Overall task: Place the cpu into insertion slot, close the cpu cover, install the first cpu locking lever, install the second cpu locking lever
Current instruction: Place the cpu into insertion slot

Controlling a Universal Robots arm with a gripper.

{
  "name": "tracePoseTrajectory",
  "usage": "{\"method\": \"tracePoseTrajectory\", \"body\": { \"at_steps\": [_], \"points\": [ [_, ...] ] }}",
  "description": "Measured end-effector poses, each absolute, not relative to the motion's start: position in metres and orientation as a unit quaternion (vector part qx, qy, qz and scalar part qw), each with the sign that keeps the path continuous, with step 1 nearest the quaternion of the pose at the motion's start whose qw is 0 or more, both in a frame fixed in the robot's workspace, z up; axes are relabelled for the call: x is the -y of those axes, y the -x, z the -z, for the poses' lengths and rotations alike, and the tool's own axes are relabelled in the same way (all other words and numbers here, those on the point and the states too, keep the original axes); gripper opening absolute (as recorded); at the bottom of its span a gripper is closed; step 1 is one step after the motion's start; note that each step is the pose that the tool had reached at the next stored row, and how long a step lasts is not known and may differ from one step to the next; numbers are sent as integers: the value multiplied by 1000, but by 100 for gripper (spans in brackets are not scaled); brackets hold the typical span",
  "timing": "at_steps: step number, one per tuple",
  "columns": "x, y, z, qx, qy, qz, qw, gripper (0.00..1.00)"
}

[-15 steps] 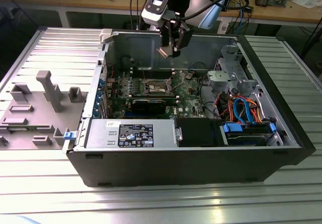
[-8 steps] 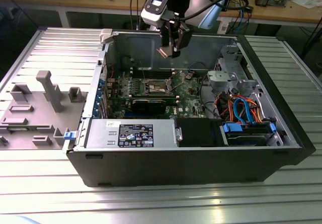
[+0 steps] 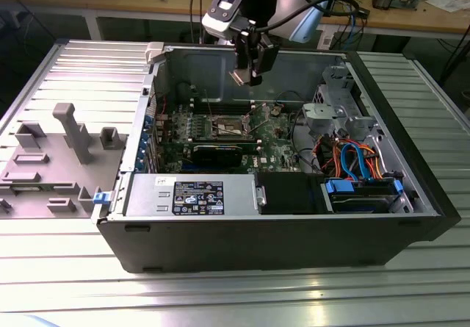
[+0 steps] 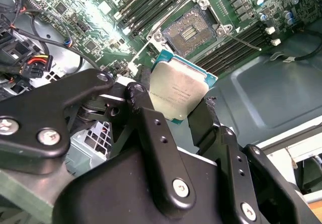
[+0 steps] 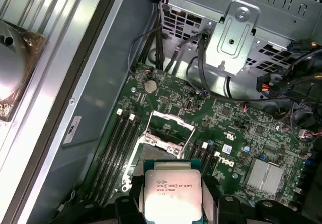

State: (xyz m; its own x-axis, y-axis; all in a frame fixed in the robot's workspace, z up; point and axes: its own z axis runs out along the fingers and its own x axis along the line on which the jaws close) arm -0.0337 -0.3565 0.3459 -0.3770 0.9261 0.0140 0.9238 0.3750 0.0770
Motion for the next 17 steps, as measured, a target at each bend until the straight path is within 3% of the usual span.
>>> {"method": "tracePoseTrajectory", "body": {
  "at_steps": [17],
  "points": [
    [351, 36, -338, -797, -603, -35, 18, 54]
  ]
}}
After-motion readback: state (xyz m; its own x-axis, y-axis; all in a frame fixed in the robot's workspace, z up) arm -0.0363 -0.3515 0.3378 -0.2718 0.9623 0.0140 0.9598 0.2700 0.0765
